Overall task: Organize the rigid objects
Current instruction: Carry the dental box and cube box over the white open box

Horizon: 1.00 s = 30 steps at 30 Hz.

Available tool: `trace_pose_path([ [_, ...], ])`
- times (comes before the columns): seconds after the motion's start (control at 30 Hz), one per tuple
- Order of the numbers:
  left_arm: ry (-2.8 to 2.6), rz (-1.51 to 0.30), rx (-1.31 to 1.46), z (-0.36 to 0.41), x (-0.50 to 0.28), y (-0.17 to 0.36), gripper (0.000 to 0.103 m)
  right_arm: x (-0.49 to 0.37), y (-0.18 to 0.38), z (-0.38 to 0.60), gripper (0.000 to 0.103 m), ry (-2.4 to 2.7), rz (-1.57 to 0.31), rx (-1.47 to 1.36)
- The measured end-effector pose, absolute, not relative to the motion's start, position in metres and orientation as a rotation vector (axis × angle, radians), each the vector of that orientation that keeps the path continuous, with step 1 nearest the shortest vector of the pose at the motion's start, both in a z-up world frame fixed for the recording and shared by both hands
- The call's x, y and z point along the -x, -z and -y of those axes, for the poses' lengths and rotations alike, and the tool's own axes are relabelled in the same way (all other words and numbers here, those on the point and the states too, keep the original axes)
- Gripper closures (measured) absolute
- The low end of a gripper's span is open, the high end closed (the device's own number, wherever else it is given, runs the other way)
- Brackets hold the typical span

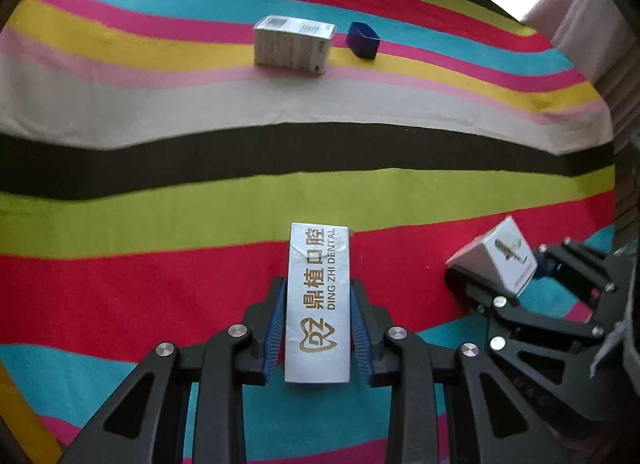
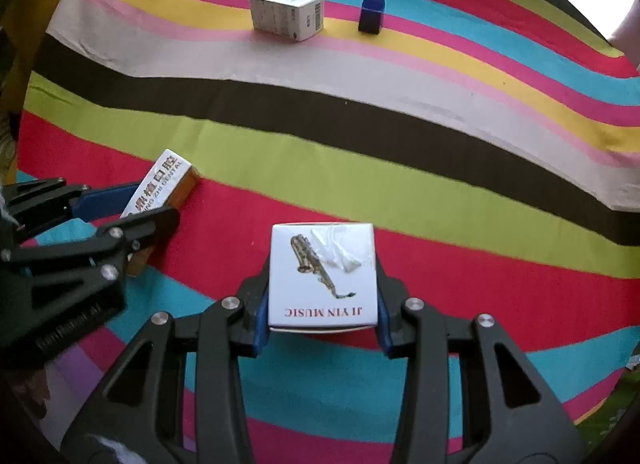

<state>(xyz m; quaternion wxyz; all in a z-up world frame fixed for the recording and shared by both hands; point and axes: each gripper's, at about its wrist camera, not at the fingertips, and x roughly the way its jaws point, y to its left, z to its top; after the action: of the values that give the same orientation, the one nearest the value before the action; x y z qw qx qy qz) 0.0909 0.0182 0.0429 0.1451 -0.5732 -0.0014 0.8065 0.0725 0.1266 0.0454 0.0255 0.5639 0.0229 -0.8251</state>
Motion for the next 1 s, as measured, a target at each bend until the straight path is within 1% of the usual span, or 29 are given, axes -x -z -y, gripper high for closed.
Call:
trace_pose_path([
  [0.17,-2.324,0.054,1.648,-0.013,-0.102,-0.043,0.071,-0.085,-0.047,-0.114,0.059,2.517,-0.064,-1.742],
  [0.27,-2.33,0.143,1.63,-0.008,-0.104,-0.039,0.071,-0.093,-0.047,-0.105,0.059,2.509,-0.064,-1.715],
  [0.33,-2.337,0.185,1.607,-0.004,-0.108,-0.039,0.071,-0.099,-0.048,-0.105,0.059,2.515,-0.017,-1.694],
  [0.47,-2.372,0.208,1.547,-0.004,-0.117,-0.043,0.071,-0.108,-0.049,-0.11,0.059,2.521,0.114,-1.653],
  [0.6,-2.41,0.206,1.485,-0.005,-0.124,-0.053,0.071,-0.113,-0.06,-0.108,0.059,2.535,0.182,-1.586],
  [0.77,-2.465,0.19,1.428,-0.002,-0.131,-0.07,0.071,-0.119,-0.076,-0.103,0.059,2.565,0.208,-1.508],
  [1.0,-2.522,0.1,1.357,0.0,-0.154,-0.09,0.071,-0.137,-0.099,-0.092,0.059,2.606,0.159,-1.4],
])
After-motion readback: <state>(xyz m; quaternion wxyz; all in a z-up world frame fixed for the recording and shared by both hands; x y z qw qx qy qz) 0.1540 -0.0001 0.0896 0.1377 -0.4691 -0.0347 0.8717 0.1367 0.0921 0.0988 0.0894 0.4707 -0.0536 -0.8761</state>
